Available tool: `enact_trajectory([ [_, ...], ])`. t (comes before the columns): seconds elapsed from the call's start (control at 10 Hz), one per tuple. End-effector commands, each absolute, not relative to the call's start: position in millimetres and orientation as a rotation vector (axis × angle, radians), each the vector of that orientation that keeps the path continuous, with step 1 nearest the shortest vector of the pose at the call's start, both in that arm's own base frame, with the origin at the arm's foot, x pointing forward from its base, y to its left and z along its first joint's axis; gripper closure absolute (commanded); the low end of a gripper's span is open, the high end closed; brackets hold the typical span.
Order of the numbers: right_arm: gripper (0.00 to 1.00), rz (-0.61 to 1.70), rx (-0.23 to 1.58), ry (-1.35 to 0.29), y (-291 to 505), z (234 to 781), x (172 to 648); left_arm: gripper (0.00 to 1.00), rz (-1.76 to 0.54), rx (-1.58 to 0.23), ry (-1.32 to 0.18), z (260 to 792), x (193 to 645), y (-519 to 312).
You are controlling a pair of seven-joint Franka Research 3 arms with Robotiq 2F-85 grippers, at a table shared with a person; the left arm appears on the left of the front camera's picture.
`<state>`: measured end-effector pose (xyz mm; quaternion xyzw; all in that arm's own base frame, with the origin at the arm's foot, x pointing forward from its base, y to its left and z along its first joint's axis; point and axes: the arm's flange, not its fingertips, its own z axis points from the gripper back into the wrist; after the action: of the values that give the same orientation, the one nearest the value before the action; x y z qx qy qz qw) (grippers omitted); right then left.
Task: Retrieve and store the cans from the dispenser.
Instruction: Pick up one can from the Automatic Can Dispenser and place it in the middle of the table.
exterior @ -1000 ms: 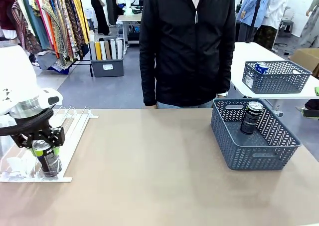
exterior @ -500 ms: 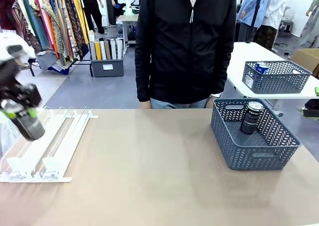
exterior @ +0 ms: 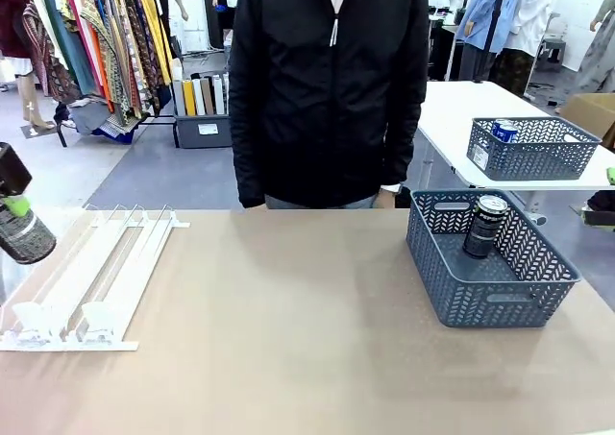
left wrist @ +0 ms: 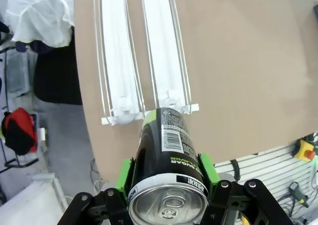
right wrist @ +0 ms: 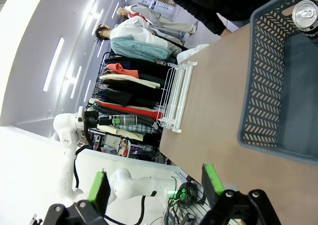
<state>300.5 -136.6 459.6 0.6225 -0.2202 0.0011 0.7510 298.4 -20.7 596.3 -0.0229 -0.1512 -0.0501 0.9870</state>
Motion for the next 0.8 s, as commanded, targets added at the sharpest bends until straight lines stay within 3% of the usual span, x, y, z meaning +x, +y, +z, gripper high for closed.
enact_trajectory([
  [0.0,0.00,0.004,1.376,-0.498,-135,464,302,1.00,-0.086,-0.037,-0.332,606,302,-29],
  [0.3,0.00,0.004,1.376,-0.498,-135,464,302,1.00,-0.116,-0.112,-0.351,600,307,-39],
  [0.5,0.00,0.004,1.376,-0.498,-135,464,302,1.00,-0.175,-0.118,-0.390,606,350,-114],
  [0.7,0.00,0.004,1.376,-0.498,-135,464,302,1.00,-0.410,-0.093,-0.316,586,394,-232],
])
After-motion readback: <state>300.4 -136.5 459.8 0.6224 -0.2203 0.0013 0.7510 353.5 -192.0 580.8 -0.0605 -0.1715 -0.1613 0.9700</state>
